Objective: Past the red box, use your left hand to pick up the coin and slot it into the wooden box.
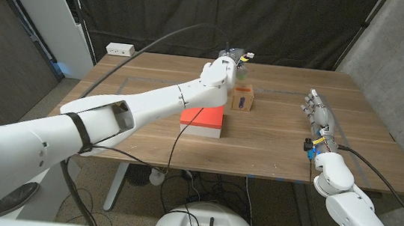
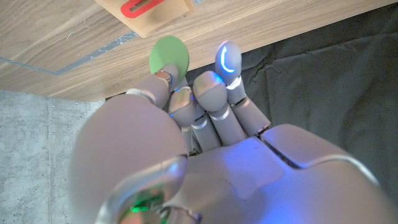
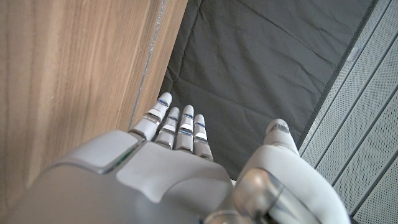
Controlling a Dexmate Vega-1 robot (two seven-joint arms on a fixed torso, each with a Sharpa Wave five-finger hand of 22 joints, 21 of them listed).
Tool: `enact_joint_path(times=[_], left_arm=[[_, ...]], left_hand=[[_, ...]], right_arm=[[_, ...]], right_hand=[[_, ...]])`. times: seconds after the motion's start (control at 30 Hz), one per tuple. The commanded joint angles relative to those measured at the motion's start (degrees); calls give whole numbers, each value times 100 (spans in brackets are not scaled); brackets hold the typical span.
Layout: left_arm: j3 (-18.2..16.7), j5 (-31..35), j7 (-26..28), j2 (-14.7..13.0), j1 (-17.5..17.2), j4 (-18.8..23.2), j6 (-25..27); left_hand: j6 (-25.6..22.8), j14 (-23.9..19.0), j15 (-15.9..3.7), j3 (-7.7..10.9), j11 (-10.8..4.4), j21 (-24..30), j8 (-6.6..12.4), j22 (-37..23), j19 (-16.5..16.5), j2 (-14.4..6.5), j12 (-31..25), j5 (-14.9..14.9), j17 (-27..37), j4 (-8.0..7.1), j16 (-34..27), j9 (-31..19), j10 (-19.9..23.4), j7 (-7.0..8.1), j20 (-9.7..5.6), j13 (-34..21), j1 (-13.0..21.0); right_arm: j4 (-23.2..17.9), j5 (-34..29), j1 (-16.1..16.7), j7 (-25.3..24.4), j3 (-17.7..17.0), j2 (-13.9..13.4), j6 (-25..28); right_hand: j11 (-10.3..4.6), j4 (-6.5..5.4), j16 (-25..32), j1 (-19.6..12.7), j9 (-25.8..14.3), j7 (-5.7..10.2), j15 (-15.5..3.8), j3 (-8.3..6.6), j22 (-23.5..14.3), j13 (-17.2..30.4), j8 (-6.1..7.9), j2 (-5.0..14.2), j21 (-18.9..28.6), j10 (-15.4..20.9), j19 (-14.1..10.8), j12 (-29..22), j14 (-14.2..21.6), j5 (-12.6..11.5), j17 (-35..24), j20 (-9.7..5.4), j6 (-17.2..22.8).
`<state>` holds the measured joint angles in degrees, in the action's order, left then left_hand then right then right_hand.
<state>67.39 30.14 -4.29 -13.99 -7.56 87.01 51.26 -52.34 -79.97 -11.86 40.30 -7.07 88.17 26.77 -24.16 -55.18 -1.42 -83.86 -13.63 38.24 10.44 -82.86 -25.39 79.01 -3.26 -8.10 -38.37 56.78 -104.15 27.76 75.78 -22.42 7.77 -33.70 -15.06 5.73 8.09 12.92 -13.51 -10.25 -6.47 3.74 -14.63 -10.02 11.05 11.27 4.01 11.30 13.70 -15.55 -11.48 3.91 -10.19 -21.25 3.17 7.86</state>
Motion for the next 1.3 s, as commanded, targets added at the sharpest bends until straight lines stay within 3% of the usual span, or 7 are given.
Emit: enact_joint_path(times=[0.03,0.7,1.3], left_arm=[[81,-177,248,259,1,-376,10],[190,-311,854,599,-94,-822,161],[204,-565,1150,789,-97,-1249,-79]], left_hand=[[-856,-40,8,-24,-37,21,-15,-3,27,-10,-37,-27,14,-17,-16,-10,26,-195,-419,-10,67],[-864,-20,5,-21,-58,19,-45,-6,41,-11,-43,-36,-9,-17,2,-63,20,-185,-420,-13,79],[-877,-18,5,-26,-56,29,-92,-1,21,-5,-74,-38,-2,-21,-4,-86,5,-177,-419,-71,86]], right_arm=[[6,31,55,12,-45,-16,-23],[19,30,38,26,-43,-26,0],[43,15,67,4,-51,-10,-37]], right_hand=[[2,-3,20,5,-31,11,-7,-20,-5,27,-10,56,9,52,-61,-15,38,-3,-19,-10,46],[-3,-3,21,7,-31,18,-10,-22,-5,27,-13,57,8,49,-61,-12,43,-3,-19,-10,40],[2,-3,21,8,-31,18,-3,-23,-5,27,-12,55,8,54,-64,-14,45,-3,-18,-5,43]])
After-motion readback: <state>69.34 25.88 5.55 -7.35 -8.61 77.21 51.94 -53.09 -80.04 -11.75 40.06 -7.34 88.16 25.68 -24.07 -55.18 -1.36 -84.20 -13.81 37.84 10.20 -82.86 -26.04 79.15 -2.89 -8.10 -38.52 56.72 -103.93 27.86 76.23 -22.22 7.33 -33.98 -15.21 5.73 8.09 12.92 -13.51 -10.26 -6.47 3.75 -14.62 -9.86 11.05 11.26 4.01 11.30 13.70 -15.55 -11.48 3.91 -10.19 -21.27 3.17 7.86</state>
